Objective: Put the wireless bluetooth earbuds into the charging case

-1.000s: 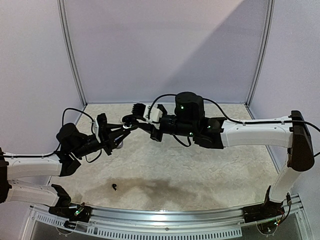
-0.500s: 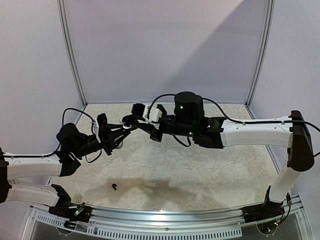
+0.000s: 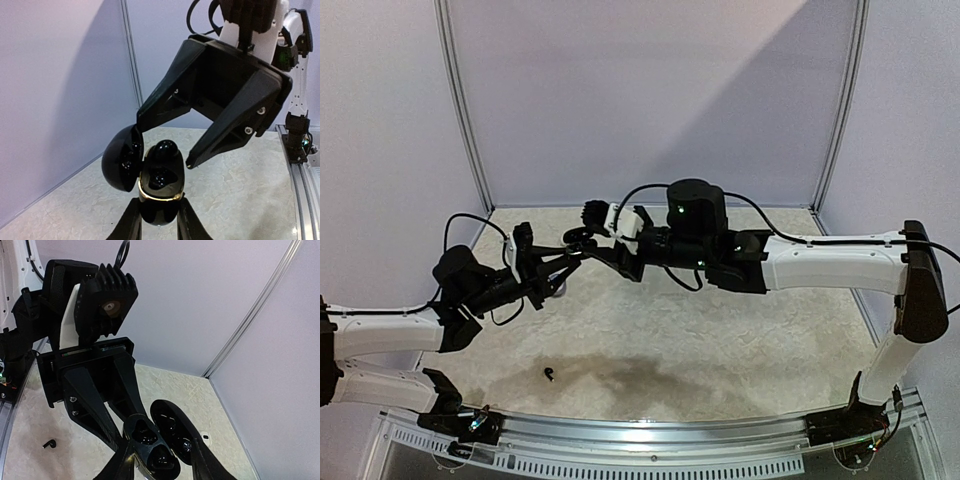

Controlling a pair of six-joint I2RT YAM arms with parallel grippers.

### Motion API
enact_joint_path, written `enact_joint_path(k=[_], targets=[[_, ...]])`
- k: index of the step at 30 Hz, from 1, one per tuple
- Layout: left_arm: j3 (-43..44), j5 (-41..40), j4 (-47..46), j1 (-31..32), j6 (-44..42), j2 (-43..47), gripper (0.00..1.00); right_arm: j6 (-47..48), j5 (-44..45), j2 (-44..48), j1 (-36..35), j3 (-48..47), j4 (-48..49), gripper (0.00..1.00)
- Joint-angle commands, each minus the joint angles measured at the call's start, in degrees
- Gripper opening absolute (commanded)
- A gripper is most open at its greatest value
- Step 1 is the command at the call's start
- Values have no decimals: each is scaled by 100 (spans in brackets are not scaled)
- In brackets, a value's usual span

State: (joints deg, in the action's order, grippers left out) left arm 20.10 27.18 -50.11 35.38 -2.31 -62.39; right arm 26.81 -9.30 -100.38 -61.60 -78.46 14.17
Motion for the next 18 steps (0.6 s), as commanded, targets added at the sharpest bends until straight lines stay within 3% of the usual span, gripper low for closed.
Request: enact_joint_path(k=[1,11,14,18], targets=[[178,-97,239,48,529,29,0,-356,84,66,39,-240,243,42],[270,-443,617,14,869,127,0,-1777,-590,372,326,-759,369,60],[322,-590,773,-11,1007,236,0,-2425,-152,375,373,-993,-5,61],[386,-936,1152,-120,1211,539,0,-3695,1324,164,424,-1853,-1687,63]])
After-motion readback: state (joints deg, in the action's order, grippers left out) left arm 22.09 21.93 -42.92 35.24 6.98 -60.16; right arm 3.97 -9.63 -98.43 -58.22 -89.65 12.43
